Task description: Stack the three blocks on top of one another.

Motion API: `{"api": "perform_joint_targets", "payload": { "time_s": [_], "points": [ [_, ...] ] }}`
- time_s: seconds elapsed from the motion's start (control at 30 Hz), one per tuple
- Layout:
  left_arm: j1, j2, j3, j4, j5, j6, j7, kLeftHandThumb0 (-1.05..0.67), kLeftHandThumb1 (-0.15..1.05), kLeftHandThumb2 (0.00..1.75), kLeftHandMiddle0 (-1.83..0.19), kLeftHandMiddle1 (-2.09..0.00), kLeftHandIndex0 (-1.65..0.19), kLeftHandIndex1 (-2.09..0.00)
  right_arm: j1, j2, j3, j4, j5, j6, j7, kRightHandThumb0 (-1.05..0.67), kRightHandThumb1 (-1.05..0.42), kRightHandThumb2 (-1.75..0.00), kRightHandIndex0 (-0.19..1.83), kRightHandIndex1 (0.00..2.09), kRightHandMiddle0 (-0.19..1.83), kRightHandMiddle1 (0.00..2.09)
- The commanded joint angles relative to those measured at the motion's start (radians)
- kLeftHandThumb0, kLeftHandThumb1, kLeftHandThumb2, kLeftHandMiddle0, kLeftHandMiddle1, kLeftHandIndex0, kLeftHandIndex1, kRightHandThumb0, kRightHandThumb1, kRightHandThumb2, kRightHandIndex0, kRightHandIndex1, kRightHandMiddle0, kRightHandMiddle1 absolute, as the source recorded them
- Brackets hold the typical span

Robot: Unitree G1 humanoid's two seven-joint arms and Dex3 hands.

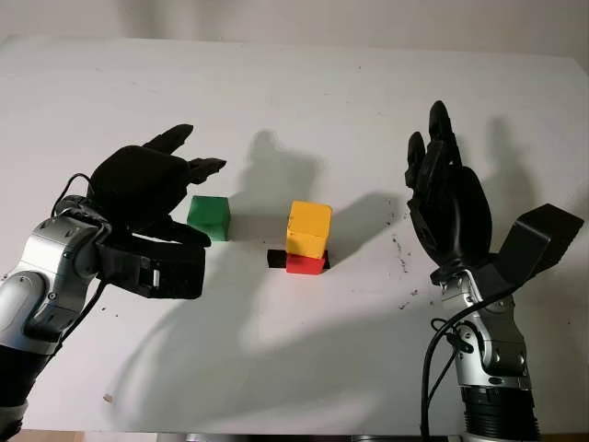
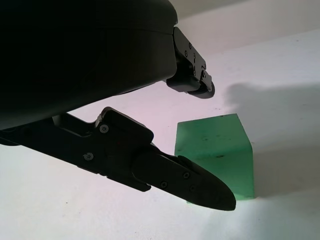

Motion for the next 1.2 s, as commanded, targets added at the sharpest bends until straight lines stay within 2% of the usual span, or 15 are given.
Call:
{"api": "perform_joint_targets", "payload": {
  "time_s": [0.0, 0.07, 0.13, 0.23, 0.37, 0.6, 0.77, 0.87, 1.0, 1.17],
  "points": [
    [-0.005, -0.006, -0.001, -0.001, 0.001, -0.003, 0.003, -0.71, 0.94, 0.05, -0.10, -0.08, -0.54, -0.24, -0.007, -0.008, -0.005, -0.001, 0.002, -0.006, 0.003, -0.73, -1.05, -0.77, -0.19, 0.00, -0.19, 0.00],
    [-0.007, -0.008, -0.002, 0.000, 0.001, 0.002, -0.004, -0.69, 0.94, 0.05, -0.15, -0.06, -0.44, -0.58, -0.008, -0.006, -0.007, -0.001, 0.004, -0.008, 0.004, -0.73, -1.05, -0.77, -0.19, 0.00, -0.19, 0.00],
    [-0.006, -0.012, 0.001, 0.000, -0.004, 0.003, 0.000, -0.64, 0.93, 0.05, -0.22, -0.07, -0.43, -0.84, -0.008, -0.006, -0.007, -0.001, 0.002, -0.011, 0.002, -0.72, -1.05, -0.78, -0.19, 0.00, -0.19, 0.00],
    [-0.005, -0.012, 0.001, -0.001, -0.007, 0.001, -0.002, -0.57, 0.92, 0.05, -0.31, -0.08, -0.48, -1.02, -0.009, -0.006, -0.009, -0.003, 0.003, -0.007, 0.002, -0.71, -1.05, -0.77, -0.19, 0.00, -0.19, 0.00],
    [-0.005, -0.015, 0.004, -0.003, -0.021, 0.005, -0.018, -0.52, 0.93, 0.06, -0.34, -0.08, -0.50, -1.07, -0.012, -0.012, -0.010, 0.004, 0.002, -0.008, 0.008, -0.71, -1.05, -0.77, -0.19, 0.00, -0.19, 0.00],
    [-0.002, -0.029, 0.016, 0.019, -0.054, -0.013, 0.019, -0.42, 0.94, 0.06, -0.40, -0.08, -0.53, -1.13, -0.011, -0.007, -0.012, 0.021, 0.005, -0.013, 0.014, -0.72, -1.05, -0.74, -0.19, 0.00, -0.19, 0.00],
    [0.002, -0.024, 0.034, 0.025, -0.088, -0.040, 0.045, -0.42, 0.95, 0.05, -0.41, -0.06, -0.44, -1.30, -0.008, 0.000, -0.005, 0.040, -0.002, -0.027, 0.015, -0.70, -1.05, -0.75, -0.19, 0.00, -0.19, 0.00],
    [0.002, -0.021, 0.048, 0.014, -0.121, -0.034, 0.026, -0.41, 0.96, 0.06, -0.39, -0.05, -0.40, -1.34, -0.010, 0.007, 0.000, 0.052, -0.006, -0.035, 0.012, -0.69, -1.05, -0.74, -0.19, 0.00, -0.19, 0.00],
    [0.009, -0.021, 0.094, 0.005, -0.213, -0.082, 0.035, -0.40, 0.97, 0.06, -0.37, -0.04, -0.39, -1.35, -0.012, 0.014, 0.007, 0.063, -0.019, -0.039, 0.001, -0.70, -1.05, -0.70, -0.19, 0.00, -0.19, 0.00],
    [-0.026, -0.025, 0.164, -0.004, -0.394, -0.069, -0.035, -0.42, 1.01, 0.06, -0.29, -0.02, -0.35, -1.37, -0.011, 0.019, 0.016, 0.071, -0.029, -0.050, 0.000, -0.69, -1.05, -0.69, -0.19, 0.00, -0.19, 0.00]
  ]
}}
